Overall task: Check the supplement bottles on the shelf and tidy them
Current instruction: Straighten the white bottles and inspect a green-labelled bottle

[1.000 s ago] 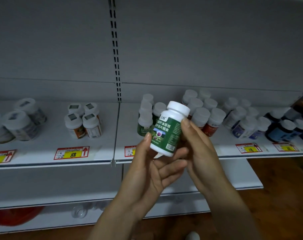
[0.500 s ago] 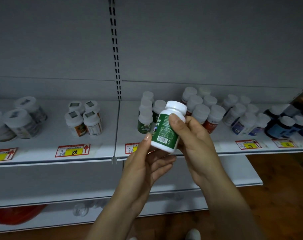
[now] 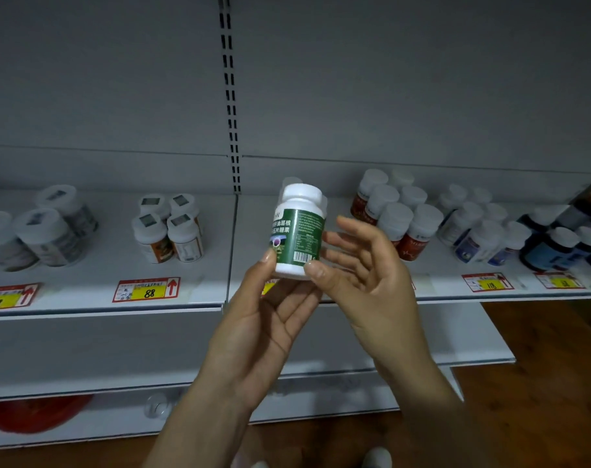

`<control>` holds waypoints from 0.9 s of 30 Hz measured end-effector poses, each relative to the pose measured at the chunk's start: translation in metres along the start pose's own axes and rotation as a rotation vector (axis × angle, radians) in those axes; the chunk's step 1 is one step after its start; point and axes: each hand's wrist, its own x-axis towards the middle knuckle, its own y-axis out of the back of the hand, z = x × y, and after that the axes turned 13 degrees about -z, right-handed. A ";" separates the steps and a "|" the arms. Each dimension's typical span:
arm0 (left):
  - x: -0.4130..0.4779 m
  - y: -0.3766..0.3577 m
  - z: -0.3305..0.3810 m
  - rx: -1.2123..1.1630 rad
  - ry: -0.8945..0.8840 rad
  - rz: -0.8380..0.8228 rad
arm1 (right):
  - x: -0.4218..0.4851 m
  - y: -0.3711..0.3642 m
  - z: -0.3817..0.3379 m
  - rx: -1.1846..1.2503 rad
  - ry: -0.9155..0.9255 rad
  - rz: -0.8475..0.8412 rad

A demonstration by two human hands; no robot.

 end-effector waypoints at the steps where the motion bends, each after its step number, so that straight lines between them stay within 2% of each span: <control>1: 0.001 0.001 0.001 0.022 -0.032 0.008 | -0.002 -0.003 0.001 -0.085 0.061 0.028; 4: 0.004 0.004 0.000 0.152 -0.161 0.038 | -0.005 -0.015 0.006 -0.223 0.168 0.048; 9: 0.003 0.003 -0.007 0.509 -0.498 0.121 | -0.008 -0.032 0.006 0.039 0.079 -0.015; 11: 0.003 0.004 -0.009 0.584 -0.566 0.120 | -0.008 -0.034 0.003 0.080 0.056 -0.026; 19: 0.000 0.004 -0.022 0.702 -0.646 0.017 | -0.007 -0.034 -0.002 0.208 0.042 0.005; 25: -0.003 0.001 -0.033 0.815 -0.616 -0.043 | -0.005 -0.024 -0.006 0.276 0.047 0.155; 27: -0.003 0.001 -0.036 0.869 -0.615 -0.038 | -0.004 -0.020 -0.006 0.308 0.024 0.156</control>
